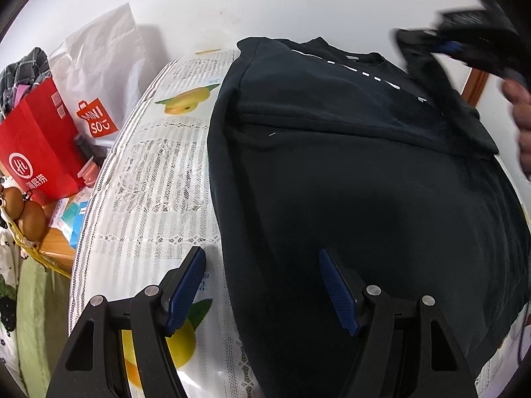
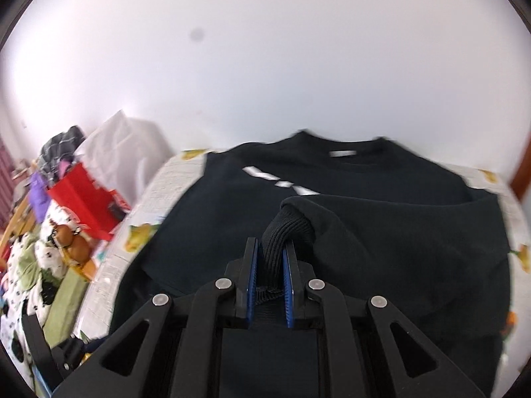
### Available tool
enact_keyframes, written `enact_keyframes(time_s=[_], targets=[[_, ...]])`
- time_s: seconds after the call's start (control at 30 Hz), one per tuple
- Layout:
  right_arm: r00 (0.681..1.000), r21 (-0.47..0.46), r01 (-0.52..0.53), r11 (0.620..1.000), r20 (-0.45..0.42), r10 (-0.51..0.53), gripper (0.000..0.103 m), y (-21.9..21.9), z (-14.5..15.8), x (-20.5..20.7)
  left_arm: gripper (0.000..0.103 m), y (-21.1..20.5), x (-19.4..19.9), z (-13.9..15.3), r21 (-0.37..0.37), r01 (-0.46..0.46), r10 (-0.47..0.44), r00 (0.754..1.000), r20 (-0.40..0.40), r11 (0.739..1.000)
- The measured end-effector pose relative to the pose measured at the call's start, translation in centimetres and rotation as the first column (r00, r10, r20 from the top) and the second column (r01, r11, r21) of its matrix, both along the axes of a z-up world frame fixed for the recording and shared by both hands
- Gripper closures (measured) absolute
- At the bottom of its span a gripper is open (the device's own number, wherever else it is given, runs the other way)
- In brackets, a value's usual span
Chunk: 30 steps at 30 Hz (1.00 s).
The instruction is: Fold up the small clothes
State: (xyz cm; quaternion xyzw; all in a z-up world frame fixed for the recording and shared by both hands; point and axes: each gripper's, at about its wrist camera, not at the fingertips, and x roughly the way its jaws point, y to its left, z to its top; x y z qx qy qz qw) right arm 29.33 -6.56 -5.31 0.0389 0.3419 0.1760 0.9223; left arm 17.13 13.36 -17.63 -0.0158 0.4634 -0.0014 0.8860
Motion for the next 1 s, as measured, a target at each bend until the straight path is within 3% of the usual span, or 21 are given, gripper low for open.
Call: enact_keyframes(time_s=[0.23, 0.37, 0.57, 0.73, 1.0], targets=[[0.992, 0.109, -0.121, 0.987, -0.020, 0.123, 0.089, 3.9, -1.3, 3.3, 0.034, 0.4, 0.2, 0.1, -0.003, 0.008, -0.008, 1.000, -0.001, 1.000], [0.988, 0.106, -0.151, 0.983, 0.005, 0.151, 0.077, 3.7, -1.0, 2.6, 0.035, 0.8, 0.4, 0.5, -0.005, -0.020, 0.020, 1.000, 0.000, 1.000], [0.999, 0.029, -0.036, 0.999, 0.038, 0.035, 0.072, -3.5, -1.0, 0.0, 0.036, 0.5, 1.5, 2.5, -0.031, -0.048, 0.048, 0.998, 0.029, 0.998], [0.986, -0.144, 0.164, 0.976, 0.011, -0.164, 0.072, -12.0, -3.7, -2.4, 0.036, -1.1, 3.6, 5.3, -0.036, -0.055, 0.057, 0.995, 0.082, 0.998], [0.949, -0.122, 0.289, 0.949, -0.092, -0.301, 0.076, -22.2, -8.6, -3.6, 0.036, -4.2, 7.9, 6.6, -0.056, -0.086, 0.091, 0.990, 0.104, 0.995]])
